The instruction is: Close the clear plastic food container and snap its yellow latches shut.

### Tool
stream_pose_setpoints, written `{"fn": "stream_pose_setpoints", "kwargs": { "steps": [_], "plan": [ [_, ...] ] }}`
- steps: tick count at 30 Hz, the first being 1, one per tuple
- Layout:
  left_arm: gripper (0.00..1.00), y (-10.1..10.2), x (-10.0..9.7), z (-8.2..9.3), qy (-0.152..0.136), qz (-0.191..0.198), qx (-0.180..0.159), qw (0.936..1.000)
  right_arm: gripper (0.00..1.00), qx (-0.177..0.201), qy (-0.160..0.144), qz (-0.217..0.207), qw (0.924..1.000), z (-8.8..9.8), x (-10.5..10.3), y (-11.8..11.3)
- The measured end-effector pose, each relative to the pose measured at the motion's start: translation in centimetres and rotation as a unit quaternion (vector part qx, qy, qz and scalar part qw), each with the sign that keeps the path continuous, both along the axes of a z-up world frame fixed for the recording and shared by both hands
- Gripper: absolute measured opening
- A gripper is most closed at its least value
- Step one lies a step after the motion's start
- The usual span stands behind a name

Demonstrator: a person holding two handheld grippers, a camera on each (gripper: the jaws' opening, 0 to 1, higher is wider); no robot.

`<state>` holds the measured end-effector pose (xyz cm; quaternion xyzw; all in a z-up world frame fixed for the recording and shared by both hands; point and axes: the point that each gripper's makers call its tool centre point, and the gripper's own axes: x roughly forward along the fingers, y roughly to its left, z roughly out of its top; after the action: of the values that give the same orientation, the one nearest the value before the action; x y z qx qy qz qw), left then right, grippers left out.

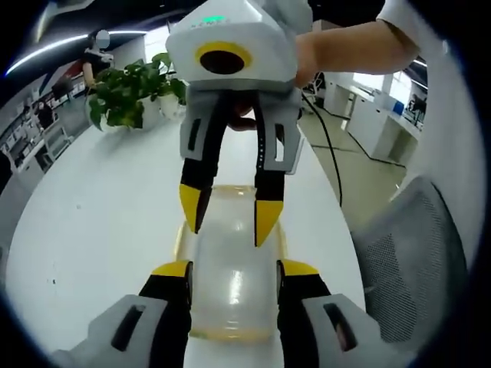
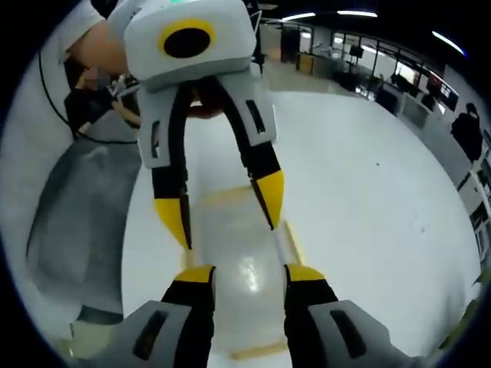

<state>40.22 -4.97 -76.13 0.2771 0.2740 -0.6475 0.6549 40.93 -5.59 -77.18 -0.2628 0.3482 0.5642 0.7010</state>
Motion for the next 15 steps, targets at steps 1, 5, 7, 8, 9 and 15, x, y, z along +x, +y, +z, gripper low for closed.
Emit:
{"fn": "stream_pose_setpoints", "kwargs": {
  "steps": [1,5,7,8,9,15],
  "plan": [
    [0.43,-0.05,-0.03,-0.02,0.002,0.001,0.000,1.0000,0.33,-0.001,-0.001,0.001,1.0000,-0.03,0.00,0.01],
    [0.43,-0.23,-0.04,-0.11,0.003,0.001,-0.001,1.0000,0.33,0.000,0.001,-0.002,1.0000,-0.11,0.19,0.03],
    [0.43,-0.36,-0.11,-0.11,0.006,0.002,-0.003,1.0000,0.33,-0.001,0.000,-0.002,1.0000,-0.15,0.32,0.03],
    [0.43,-0.40,-0.15,-0.16,0.007,0.003,-0.002,1.0000,0.34,-0.002,0.000,-0.002,1.0000,-0.15,0.37,0.06],
    [0.43,-0.44,-0.18,-0.20,0.007,0.003,-0.002,1.0000,0.34,-0.001,-0.001,-0.002,1.0000,-0.12,0.41,0.10],
    [0.42,-0.65,-0.20,-0.53,0.007,0.004,0.001,1.0000,0.33,0.003,0.000,-0.003,1.0000,0.08,0.64,0.28]
  ]
}}
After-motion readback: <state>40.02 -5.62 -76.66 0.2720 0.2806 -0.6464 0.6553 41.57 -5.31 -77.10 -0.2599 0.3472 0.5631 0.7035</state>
